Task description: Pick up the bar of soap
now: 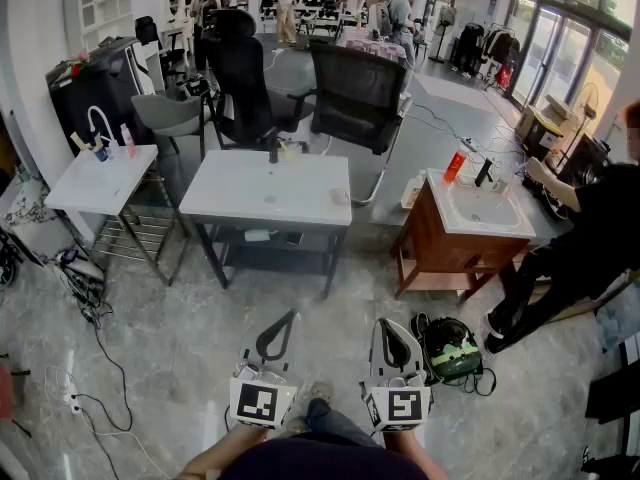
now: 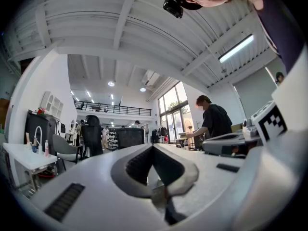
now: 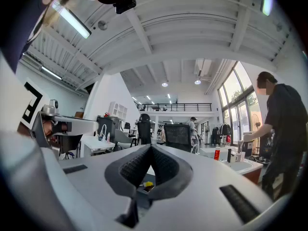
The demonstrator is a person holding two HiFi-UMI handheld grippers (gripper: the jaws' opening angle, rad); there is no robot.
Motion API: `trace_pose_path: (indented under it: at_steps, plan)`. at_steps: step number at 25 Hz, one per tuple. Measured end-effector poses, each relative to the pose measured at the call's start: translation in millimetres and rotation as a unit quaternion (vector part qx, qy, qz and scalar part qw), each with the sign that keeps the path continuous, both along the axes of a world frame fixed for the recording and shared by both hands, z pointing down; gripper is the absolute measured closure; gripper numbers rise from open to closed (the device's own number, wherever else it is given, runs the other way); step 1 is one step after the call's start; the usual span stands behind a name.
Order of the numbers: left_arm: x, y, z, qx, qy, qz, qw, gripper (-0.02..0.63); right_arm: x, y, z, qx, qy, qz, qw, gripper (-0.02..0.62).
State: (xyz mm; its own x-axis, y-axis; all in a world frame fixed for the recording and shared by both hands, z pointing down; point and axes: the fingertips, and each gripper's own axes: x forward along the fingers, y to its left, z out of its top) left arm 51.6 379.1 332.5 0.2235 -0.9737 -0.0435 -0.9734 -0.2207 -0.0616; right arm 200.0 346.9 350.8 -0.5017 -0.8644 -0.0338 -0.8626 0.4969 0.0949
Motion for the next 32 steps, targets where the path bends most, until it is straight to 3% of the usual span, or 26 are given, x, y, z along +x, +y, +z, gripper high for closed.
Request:
trace_pose_path:
  at_steps: [5, 16, 19, 22, 32]
  plan:
    - [-9.2, 22.6, 6.6, 0.002, 0.016, -0.014, 0.9998, 0.606, -12.3, 18.0, -17.4, 0.038, 0.029, -0.013, 0.999, 0.58]
    - [-23.1, 25.5, 1.0, 0.024, 0.019, -0.019, 0.9994, 0.606, -39.3, 13.5, -29.2, 0.052, 0.026, -0.026, 0.998, 0.577]
    - [-20.2, 8.6, 0.7, 0.027, 0.009, -0.014, 0.9995, 0.606, -41.2, -2.1, -26.0, 0.05, 0.021, -0.029, 0.998, 0.574]
    - [-21.6, -14.2, 2.5, 0.023, 0.011, -0.015, 0.9996, 0.606, -45.3, -25.2, -24.1, 0.047, 0.018, -0.032, 0.998, 0.491]
    - [-31.9, -140.4, -13.5, 0.041, -0.001, -0.023, 0.9989, 0.606, -58.4, -160.1, -26.3, 0.041, 0.001, -0.045, 0.998, 0.48]
